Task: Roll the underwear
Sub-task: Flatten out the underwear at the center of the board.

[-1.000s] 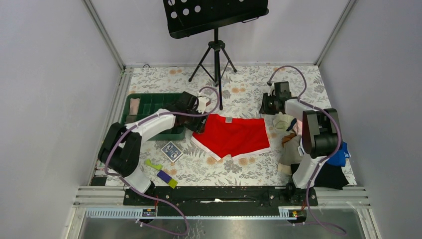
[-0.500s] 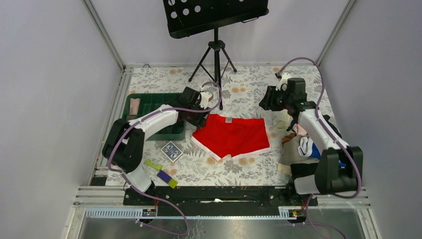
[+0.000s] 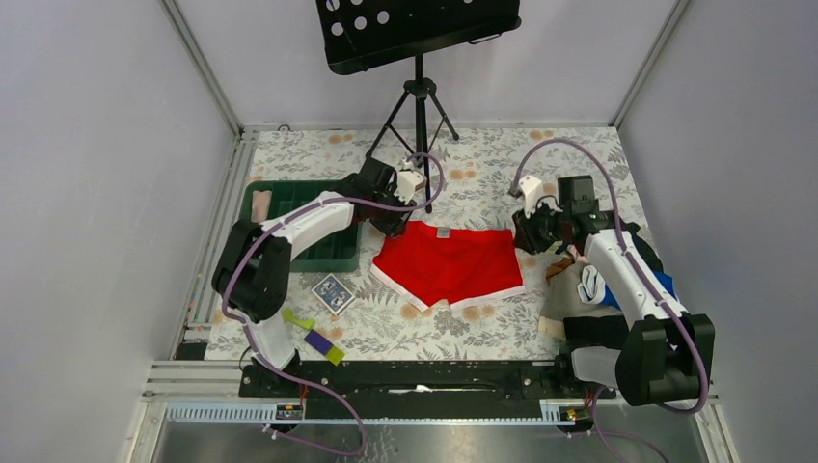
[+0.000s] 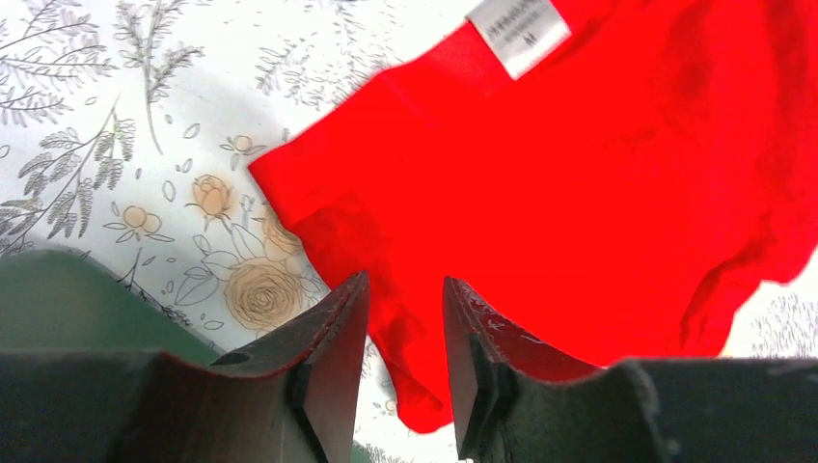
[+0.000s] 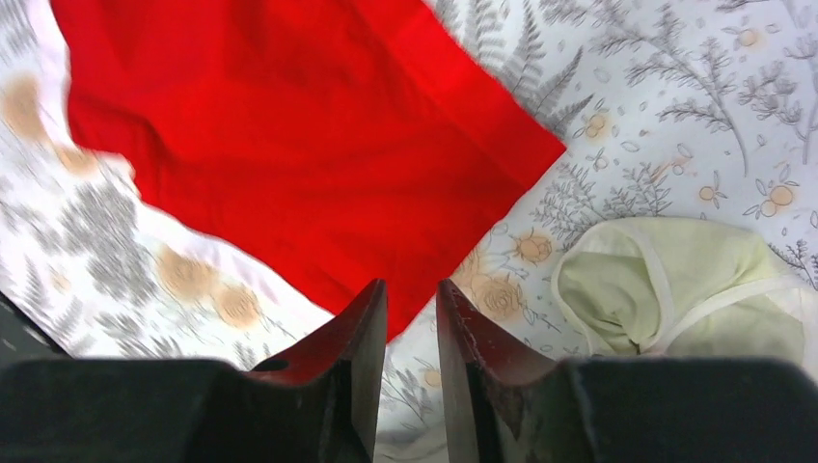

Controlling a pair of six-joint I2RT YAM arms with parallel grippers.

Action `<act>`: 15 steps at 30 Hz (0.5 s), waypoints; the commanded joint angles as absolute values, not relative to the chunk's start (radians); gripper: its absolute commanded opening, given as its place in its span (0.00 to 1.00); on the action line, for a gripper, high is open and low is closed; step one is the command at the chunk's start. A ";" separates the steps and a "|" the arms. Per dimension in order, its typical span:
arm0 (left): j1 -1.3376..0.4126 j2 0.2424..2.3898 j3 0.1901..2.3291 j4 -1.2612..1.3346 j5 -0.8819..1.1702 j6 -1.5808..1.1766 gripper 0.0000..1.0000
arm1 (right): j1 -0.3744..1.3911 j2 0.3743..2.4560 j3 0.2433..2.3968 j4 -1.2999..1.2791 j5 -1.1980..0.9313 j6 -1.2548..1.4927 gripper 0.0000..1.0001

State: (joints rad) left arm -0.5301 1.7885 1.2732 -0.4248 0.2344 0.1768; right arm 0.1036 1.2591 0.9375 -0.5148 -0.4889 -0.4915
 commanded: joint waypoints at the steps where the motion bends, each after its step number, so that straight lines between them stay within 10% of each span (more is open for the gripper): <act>1: -0.532 1.674 1.211 -0.464 0.371 0.314 0.39 | 0.111 1.251 0.845 -0.601 -0.494 -0.854 0.32; 15: -0.531 1.530 1.057 -0.474 0.348 0.300 0.50 | 0.215 1.455 0.767 -0.548 -0.375 -1.013 0.26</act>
